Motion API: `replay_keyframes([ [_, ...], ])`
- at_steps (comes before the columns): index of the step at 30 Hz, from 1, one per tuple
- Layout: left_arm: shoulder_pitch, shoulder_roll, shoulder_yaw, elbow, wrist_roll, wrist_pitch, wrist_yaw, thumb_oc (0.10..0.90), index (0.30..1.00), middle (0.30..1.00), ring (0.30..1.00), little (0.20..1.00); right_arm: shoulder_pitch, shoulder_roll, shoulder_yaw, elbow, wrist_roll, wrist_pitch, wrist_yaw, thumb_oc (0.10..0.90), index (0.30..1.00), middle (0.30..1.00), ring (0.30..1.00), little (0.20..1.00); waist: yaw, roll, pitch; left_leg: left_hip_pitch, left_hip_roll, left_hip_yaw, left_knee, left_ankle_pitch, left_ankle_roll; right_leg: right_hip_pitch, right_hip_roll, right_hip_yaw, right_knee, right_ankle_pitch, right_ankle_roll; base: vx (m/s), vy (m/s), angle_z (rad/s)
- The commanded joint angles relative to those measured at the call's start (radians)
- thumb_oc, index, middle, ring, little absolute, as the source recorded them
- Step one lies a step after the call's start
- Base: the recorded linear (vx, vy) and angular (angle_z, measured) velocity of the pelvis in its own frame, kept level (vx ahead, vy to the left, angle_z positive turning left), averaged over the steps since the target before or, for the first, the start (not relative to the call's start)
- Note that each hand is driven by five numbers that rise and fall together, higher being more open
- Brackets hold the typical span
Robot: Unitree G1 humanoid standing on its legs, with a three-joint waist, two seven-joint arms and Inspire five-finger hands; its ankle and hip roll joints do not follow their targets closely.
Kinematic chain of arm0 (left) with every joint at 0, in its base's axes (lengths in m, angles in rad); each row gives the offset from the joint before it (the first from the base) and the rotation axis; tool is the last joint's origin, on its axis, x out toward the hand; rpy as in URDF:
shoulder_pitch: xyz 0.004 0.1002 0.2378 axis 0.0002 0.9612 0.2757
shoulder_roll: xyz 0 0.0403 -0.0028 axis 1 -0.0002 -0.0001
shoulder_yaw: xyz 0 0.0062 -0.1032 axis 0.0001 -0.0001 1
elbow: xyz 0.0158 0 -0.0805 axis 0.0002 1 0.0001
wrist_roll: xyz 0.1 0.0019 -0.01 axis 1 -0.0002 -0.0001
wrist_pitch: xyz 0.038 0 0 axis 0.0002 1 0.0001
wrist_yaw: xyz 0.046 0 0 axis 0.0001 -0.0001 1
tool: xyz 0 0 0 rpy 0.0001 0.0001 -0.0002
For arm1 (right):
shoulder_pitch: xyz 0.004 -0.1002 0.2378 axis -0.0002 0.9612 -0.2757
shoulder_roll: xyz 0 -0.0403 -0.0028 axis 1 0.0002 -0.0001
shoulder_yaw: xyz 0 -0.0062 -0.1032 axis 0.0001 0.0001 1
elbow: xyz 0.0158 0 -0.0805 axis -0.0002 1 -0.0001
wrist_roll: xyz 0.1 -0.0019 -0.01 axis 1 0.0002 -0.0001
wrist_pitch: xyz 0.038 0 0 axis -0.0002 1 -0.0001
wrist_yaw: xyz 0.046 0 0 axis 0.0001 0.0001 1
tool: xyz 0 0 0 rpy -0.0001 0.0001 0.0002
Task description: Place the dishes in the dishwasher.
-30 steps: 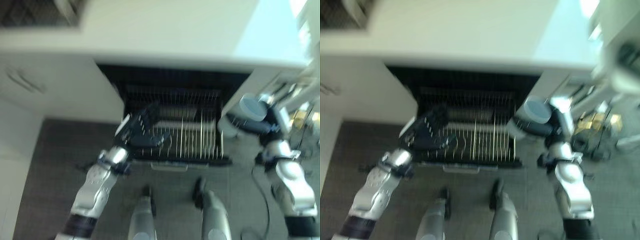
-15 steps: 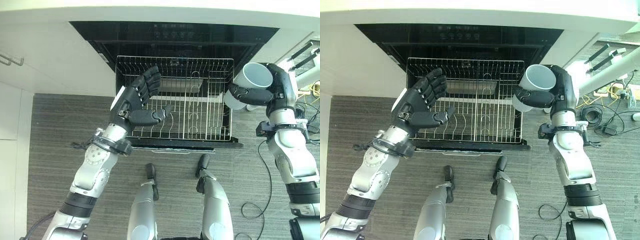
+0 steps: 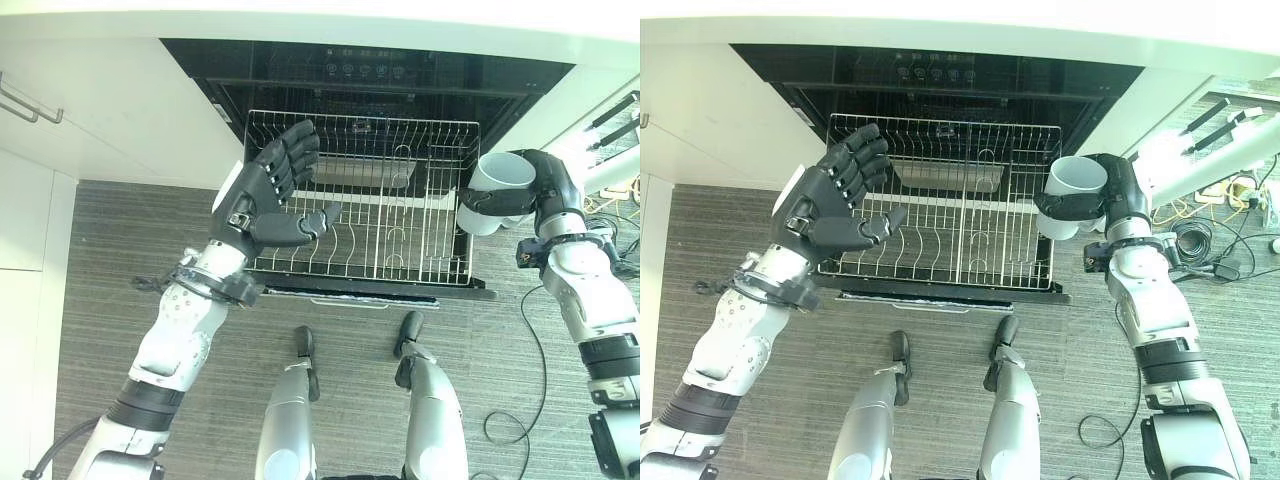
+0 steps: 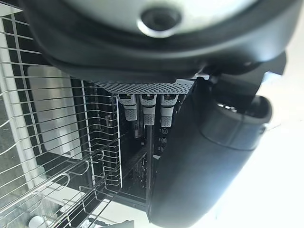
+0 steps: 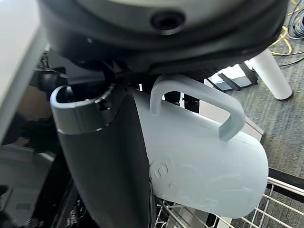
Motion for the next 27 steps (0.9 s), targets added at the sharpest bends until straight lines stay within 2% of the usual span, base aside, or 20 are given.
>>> replay_keyframes([
  [1,-0.053,-0.021,-0.02,-0.08,-0.058,-0.158,-0.034,0.8,0.9,0.9,0.9,0.9,-0.086,-0.072,0.044,-0.02,-0.035,-0.074,0.002,0.4,0.3,0.3,0.3,0.3,0.035,0.016,-0.14,0.156,0.008,0.025,-0.027,-0.221,0.034,-0.014,-0.033,0.033,0.006,-0.083,0.148,0.0,0.0,0.0],
  [8,-0.094,-0.036,-0.04,-0.089,-0.094,-0.198,-0.042,0.8,0.9,0.9,0.9,0.9,-0.163,-0.025,0.093,0.146,0.054,-0.101,0.01,0.4,0.3,0.3,0.3,0.3,0.054,0.037,-0.124,0.145,0.0,0.008,-0.027,-0.217,0.038,-0.024,-0.033,0.026,0.006,-0.08,0.142,0.0,0.014,0.01],
  [14,-0.115,-0.035,-0.047,-0.097,-0.106,-0.199,-0.023,0.8,0.9,0.9,0.9,0.9,-0.203,-0.008,0.117,0.176,0.038,-0.116,0.014,0.4,0.3,0.3,0.3,0.3,0.062,0.047,-0.114,0.132,-0.005,0.0,-0.027,-0.211,0.039,-0.031,-0.033,0.019,0.006,-0.082,0.14,0.0,0.015,0.04],
  [18,-0.106,-0.045,-0.045,-0.103,-0.107,-0.207,-0.026,0.8,0.9,0.9,0.9,0.9,-0.22,-0.004,0.132,0.196,0.032,-0.093,0.028,0.4,0.3,0.3,0.3,0.3,0.069,0.054,-0.108,0.119,-0.008,-0.003,-0.027,-0.203,0.039,-0.034,-0.03,0.02,0.006,-0.087,0.137,-0.01,0.046,0.03],
  [19,-0.105,-0.045,-0.044,-0.104,-0.109,-0.208,-0.027,0.8,0.9,0.9,0.9,0.9,-0.219,-0.003,0.13,0.2,0.033,-0.091,0.03,0.515,0.472,0.472,0.472,0.472,0.07,0.055,-0.107,0.119,-0.007,-0.004,-0.027,-0.203,0.04,-0.033,-0.03,0.02,0.006,-0.087,0.137,0.0,0.0,0.0],
  [20,-0.105,-0.044,-0.044,-0.104,-0.11,-0.208,-0.027,0.8,0.9,0.9,0.9,0.9,-0.219,-0.003,0.13,0.203,0.033,-0.092,0.031,0.8,0.9,0.9,0.9,0.9,0.07,0.056,-0.107,0.119,-0.007,-0.004,-0.027,-0.203,0.04,-0.033,-0.03,0.019,0.006,-0.087,0.137,0.0,0.0,0.0],
  [27,-0.101,-0.043,-0.046,-0.107,-0.104,-0.206,-0.037,0.8,0.9,0.9,0.9,0.9,-0.225,-0.014,0.126,0.179,-0.004,-0.1,0.053,0.8,0.9,0.9,0.9,0.9,0.07,0.055,-0.099,0.118,-0.007,-0.006,-0.027,-0.201,0.042,-0.034,-0.025,0.016,0.006,-0.084,0.137,0.0,0.0,0.0],
])
